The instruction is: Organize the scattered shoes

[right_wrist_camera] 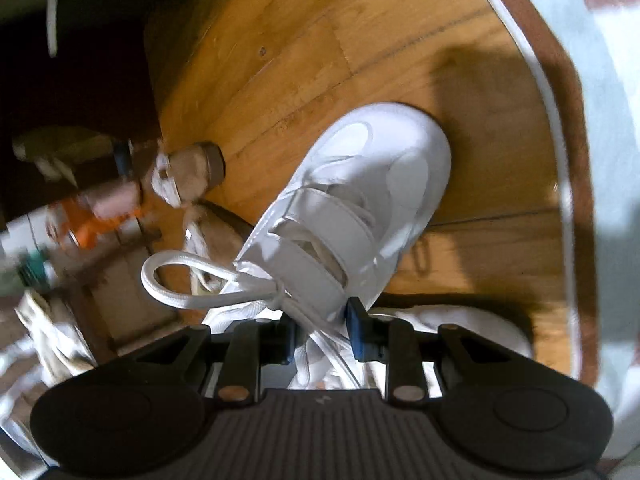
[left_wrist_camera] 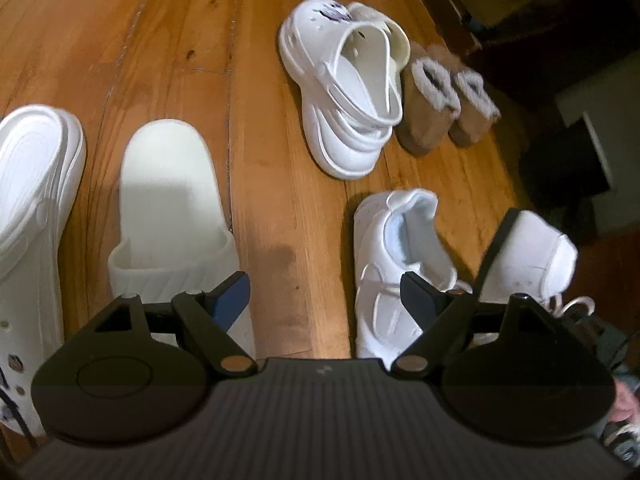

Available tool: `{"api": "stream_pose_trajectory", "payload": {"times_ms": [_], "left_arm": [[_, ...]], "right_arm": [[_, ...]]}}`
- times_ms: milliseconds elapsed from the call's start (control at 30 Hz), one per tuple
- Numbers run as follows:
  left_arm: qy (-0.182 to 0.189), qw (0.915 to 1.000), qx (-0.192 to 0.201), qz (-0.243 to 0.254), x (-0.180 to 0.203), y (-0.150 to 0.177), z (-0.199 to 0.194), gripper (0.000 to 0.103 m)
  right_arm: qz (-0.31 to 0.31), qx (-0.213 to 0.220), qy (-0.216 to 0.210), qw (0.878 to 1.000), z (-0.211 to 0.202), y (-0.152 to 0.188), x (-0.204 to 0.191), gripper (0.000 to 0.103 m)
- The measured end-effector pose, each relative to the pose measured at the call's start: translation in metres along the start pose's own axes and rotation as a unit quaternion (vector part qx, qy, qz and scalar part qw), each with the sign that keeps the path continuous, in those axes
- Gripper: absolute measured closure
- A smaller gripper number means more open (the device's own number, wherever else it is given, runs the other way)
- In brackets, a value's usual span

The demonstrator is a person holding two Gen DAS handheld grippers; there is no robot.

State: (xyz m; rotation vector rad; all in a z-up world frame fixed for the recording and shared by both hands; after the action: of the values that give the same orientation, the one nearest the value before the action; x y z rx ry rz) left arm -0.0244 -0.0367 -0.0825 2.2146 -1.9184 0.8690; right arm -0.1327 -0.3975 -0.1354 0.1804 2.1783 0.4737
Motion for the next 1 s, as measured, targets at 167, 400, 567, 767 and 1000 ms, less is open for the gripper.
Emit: {"api": "stream_pose_trajectory", "payload": {"times_ms": [167, 400, 567, 767, 1000], "left_arm": [[-0.038, 0.9992, -0.003, 0.009, -0.006, 0.0, 0.003, 0.021], [-0.034, 0.9993, -0.009, 0.014, -0.003, 0.003, 0.005, 0.021], [-0.031, 0.9988, -0.019, 0.031, 0.004, 0.009, 0.009, 0.021], [-0.058, 0.9918, -0.06, 0.096, 0.019, 0.023, 0.028, 0.021], [-0.062, 0.9878, -0.076, 0.121, 0.028, 0.03, 0.039, 0.021]], "right_arm": [[-0.024, -0.014, -0.03, 0.999, 0.001, 0.021, -0.009, 0.057], [-0.288, -0.052, -0.018, 0.956, 0.003, 0.041, -0.062, 0.048], [-0.571, 0.053, 0.148, 0.805, 0.014, 0.047, -0.078, 0.032], [-0.735, 0.041, 0.252, 0.629, 0.057, 0.102, -0.035, 0.027], [-0.803, 0.008, 0.204, 0.56, 0.068, 0.143, -0.02, 0.016]]}}
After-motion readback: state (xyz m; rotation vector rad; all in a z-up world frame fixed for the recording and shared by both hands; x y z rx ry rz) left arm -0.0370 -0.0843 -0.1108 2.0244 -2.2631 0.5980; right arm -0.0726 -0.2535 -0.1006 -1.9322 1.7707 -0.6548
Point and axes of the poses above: each gripper's, at about its wrist camera, not at the fingertips, and z roughly the way its jaws point, x to its right, y to its underside, the point moved 6 cm from there along z, roughly the way its jaws point, and after that the axes turned 3 degrees about -y, right-handed, at the moved point
